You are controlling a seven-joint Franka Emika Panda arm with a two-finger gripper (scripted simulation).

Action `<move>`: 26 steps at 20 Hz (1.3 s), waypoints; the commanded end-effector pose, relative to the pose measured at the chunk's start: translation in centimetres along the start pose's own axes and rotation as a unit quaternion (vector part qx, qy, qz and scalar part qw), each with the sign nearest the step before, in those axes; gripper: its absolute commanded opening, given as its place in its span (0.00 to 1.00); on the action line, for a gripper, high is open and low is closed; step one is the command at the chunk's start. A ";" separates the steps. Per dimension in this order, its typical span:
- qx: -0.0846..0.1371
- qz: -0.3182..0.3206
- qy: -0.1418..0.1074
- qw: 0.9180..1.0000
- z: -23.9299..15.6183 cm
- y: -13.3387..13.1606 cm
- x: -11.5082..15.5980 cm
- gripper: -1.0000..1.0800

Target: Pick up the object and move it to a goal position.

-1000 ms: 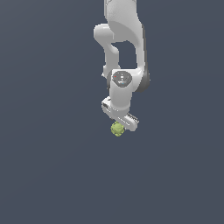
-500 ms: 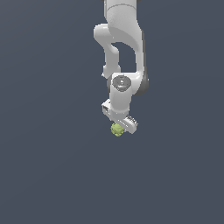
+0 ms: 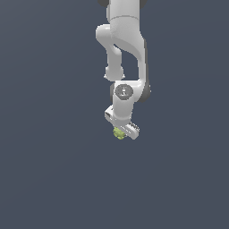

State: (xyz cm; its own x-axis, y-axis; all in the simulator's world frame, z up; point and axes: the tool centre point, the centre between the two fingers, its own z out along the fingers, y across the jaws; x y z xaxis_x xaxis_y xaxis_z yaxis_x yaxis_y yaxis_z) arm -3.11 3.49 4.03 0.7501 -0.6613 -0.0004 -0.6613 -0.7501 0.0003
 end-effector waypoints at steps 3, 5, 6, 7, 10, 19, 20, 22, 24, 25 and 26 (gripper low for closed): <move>0.000 0.000 0.000 1.000 0.1 0.0 0.0 0.00; 0.000 0.000 0.000 1.000 0.1 0.0 0.0 0.00; 0.000 0.000 0.000 1.000 0.1 0.0 0.0 0.00; 0.000 0.000 0.000 1.000 0.1 0.0 0.0 0.00; 0.001 0.000 0.000 1.000 0.0 -0.1 0.0 0.00; 0.001 0.000 0.000 1.000 -2.4 -0.2 0.6 0.00; 0.001 0.000 0.000 1.000 -3.0 -0.3 0.8 0.00; 0.001 0.000 0.000 1.000 -4.2 -0.3 1.2 0.00; 0.001 0.000 0.000 1.000 -5.7 -0.4 1.6 0.00; 0.001 0.000 0.000 1.000 -6.5 -0.5 1.8 0.00; 0.001 0.000 0.000 1.000 -7.4 -0.5 2.0 0.00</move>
State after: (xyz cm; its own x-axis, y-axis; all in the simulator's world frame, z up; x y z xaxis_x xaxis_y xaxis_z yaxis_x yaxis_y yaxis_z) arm -1.55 2.72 10.14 0.7500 -0.6614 -0.0003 -0.6614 -0.7500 -0.0001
